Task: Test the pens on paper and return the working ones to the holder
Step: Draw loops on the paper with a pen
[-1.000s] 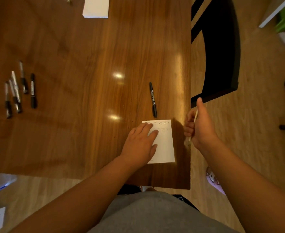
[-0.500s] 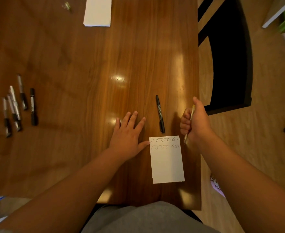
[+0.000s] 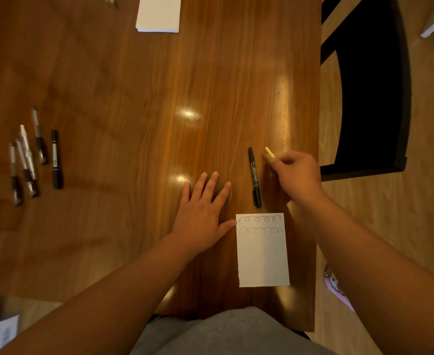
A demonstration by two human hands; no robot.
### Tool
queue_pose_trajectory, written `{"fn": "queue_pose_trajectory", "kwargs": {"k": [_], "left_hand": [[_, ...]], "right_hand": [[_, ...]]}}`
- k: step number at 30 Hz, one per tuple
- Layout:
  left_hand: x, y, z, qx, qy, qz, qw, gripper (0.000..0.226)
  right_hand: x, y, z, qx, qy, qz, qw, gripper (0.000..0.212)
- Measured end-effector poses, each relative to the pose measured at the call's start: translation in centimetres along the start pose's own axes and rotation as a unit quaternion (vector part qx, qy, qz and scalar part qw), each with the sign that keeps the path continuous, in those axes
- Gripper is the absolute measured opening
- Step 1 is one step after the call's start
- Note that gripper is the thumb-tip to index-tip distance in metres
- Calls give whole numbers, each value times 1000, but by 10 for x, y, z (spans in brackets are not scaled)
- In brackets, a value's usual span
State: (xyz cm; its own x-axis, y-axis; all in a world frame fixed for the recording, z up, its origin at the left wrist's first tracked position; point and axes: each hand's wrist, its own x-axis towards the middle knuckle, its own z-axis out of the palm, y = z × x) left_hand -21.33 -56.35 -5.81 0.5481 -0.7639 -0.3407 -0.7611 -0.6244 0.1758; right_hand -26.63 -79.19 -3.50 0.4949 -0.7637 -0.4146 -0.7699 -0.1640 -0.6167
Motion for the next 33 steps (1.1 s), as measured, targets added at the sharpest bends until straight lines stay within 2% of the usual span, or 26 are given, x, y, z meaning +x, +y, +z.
{"fn": "queue_pose_trajectory", "kwargs": {"k": [2, 8, 20, 27, 29, 33], "left_hand": [[0, 0, 1, -3, 2, -2, 1000, 86], [-1, 1, 1, -6, 4, -6, 1000, 86], [-2, 1, -2, -15, 0, -6, 1000, 84], [-36, 3, -7, -101, 40, -55, 993, 60], [-54, 3, -5, -127, 46, -68, 988, 48], [-99, -1, 1, -211, 10, -107, 972, 34]], "right_hand": [[3, 1, 4, -15, 3, -15, 1000, 20], [5, 1, 10, -20, 15, -26, 999, 7], [0, 10, 3, -29, 13, -24, 999, 16], [-42, 52, -17, -52, -4, -22, 998, 11], [-65, 68, -21, -56, -28, -29, 998, 9], [-113, 91, -27, -82, -111, -84, 987, 8]]}}
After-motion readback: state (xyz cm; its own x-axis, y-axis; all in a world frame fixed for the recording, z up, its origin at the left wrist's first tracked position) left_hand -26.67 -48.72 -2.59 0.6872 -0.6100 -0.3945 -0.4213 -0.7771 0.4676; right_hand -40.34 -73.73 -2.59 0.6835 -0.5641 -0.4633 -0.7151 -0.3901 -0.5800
